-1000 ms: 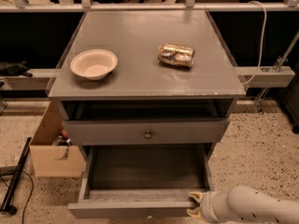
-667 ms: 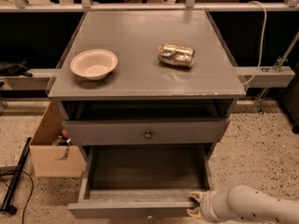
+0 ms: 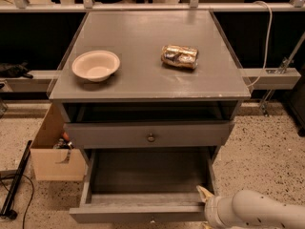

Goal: Open middle drawer

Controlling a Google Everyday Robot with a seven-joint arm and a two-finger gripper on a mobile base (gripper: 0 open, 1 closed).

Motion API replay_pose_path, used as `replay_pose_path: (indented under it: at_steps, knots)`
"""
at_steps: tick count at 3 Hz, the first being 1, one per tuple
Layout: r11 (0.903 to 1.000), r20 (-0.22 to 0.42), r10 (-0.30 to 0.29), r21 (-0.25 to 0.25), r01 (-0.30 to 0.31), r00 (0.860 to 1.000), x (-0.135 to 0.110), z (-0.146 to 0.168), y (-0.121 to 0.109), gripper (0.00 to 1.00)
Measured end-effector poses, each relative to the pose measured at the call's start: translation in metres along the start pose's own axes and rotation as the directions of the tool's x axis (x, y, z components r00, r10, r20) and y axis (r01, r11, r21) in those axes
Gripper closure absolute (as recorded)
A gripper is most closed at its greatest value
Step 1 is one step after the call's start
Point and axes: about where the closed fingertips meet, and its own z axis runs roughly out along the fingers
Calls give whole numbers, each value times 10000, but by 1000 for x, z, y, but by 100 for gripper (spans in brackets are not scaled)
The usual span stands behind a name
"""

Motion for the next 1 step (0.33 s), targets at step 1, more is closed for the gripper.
replay_pose_path:
  at_steps: [1]
  knots:
    - [10000,0,0,0,0,10000,0,0,0,0]
